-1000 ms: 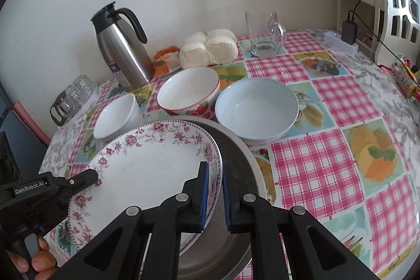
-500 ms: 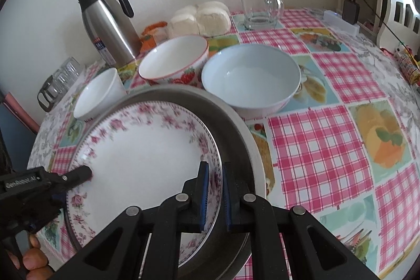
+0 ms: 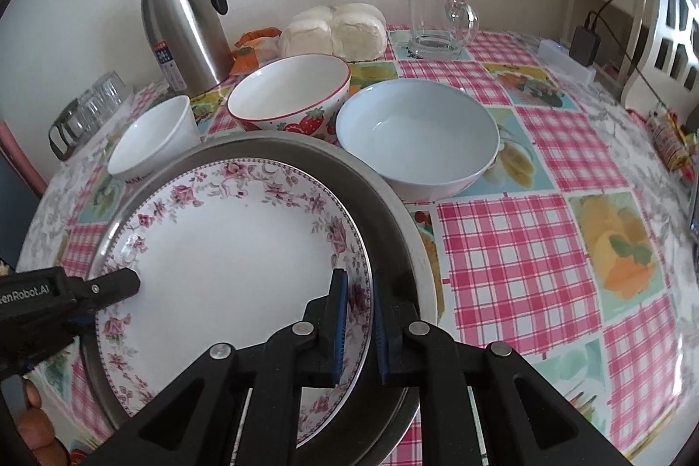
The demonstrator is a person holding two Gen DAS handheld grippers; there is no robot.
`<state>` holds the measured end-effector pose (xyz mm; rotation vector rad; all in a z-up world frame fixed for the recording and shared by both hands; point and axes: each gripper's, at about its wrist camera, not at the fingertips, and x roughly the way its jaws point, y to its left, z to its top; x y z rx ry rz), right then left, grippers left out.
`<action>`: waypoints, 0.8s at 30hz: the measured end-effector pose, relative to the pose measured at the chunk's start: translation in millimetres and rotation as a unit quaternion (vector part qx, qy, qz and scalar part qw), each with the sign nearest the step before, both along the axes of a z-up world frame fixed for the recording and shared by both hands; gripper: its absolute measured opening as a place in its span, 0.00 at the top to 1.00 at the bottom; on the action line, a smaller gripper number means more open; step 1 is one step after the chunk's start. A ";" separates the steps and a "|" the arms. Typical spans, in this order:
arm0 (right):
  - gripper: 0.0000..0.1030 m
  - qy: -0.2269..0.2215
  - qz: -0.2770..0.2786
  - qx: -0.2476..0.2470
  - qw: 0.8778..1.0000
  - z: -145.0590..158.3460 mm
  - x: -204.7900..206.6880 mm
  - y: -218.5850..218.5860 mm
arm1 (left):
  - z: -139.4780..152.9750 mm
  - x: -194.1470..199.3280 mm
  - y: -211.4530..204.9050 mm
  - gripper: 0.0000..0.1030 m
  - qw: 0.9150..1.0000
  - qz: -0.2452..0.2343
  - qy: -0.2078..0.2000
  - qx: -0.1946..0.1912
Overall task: Organize plates and bowls
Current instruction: 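Open both grippers to release the floral plate in the basin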
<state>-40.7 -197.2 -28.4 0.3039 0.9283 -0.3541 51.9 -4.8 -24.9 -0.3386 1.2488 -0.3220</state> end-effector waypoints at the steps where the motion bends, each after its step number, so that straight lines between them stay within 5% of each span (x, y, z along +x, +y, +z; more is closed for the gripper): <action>1: 0.87 0.000 0.001 -0.001 1.000 -0.2 -0.1 0.6 | 0.6 0.0 -1.4 0.86 1.000 -0.002 -0.003 0.007; 24: 0.84 0.019 0.020 -0.035 0.999 -1.4 3.6 9.6 | 0.0 5.2 -14.1 0.84 0.997 -0.026 -0.024 0.064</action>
